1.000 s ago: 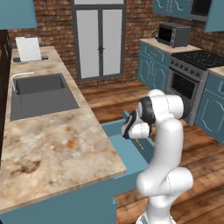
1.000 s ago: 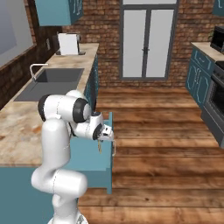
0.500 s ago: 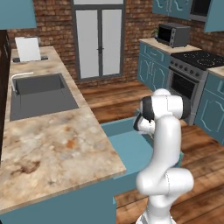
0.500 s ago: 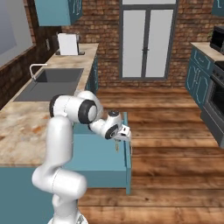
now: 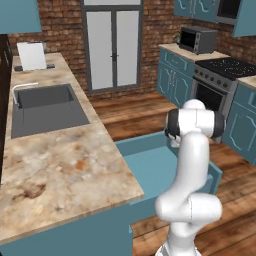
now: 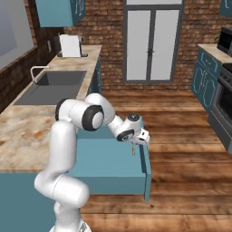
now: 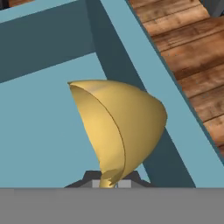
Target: Organize the utensils by type. Pick up the wooden spoons from the counter and place them in the open cabinet. Then pick up the metallic utensils from the counter and place them in the open drawer.
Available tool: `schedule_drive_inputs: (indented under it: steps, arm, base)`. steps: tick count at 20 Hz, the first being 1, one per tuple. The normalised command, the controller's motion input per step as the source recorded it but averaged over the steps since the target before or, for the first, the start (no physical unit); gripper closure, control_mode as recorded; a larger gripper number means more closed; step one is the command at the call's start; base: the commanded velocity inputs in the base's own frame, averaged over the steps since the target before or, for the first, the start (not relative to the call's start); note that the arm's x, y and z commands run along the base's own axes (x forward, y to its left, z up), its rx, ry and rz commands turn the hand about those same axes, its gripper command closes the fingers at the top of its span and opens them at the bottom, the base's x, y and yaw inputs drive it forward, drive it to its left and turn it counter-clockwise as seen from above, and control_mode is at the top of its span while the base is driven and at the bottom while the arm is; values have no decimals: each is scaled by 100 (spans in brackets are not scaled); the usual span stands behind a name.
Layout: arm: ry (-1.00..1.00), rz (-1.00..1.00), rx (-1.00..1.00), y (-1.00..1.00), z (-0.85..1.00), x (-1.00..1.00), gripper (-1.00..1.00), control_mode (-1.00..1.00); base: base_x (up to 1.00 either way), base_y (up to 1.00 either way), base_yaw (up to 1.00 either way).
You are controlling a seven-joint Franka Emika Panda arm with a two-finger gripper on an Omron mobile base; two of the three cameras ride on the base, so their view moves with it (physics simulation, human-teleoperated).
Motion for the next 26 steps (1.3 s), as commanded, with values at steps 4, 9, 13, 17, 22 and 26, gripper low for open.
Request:
schedule_drive_inputs:
  steps: [4, 9, 13, 17, 22, 26]
  arm:
    - [-1, 0, -9, 86, 99, -28, 100, -100]
    - [0, 0, -16, 100, 100, -23, 100, -100]
    - [7, 1, -12, 68, 100, -2, 100, -100]
    - [29, 11, -5, 12, 100, 2, 100, -100]
    - [36, 20, 2, -8, 40, 39, 100, -100]
    - [21, 26, 14, -56, 1, 60, 100, -100]
  base:
    - [0, 0, 0]
    - [0, 0, 0]
    - [0, 0, 0]
    - [0, 0, 0]
    - [0, 0, 0]
    - [0, 0, 0]
